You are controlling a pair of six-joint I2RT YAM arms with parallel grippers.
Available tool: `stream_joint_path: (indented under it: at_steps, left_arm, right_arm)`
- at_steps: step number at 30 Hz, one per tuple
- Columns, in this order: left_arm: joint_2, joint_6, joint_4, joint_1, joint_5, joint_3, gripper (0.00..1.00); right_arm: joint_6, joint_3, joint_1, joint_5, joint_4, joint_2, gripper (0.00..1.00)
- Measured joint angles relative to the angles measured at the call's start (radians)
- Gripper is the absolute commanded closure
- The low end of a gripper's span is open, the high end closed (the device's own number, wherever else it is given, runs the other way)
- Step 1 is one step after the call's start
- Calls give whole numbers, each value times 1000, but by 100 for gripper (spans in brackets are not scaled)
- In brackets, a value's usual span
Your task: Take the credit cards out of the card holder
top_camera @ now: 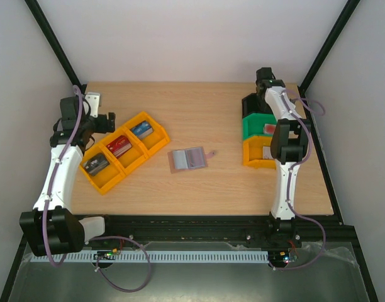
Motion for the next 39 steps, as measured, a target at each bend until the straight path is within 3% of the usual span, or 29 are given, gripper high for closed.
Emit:
stream_joint_path:
  at_steps: [15, 39]
  left_arm:
    - [-16, 10, 2, 17, 0, -16, 1]
    - [-44, 18, 7, 26, -1, -39, 1]
  right_arm:
    - [14, 37, 4, 72, -27, 13, 98]
    - [-132, 9, 5, 125, 45, 24, 94]
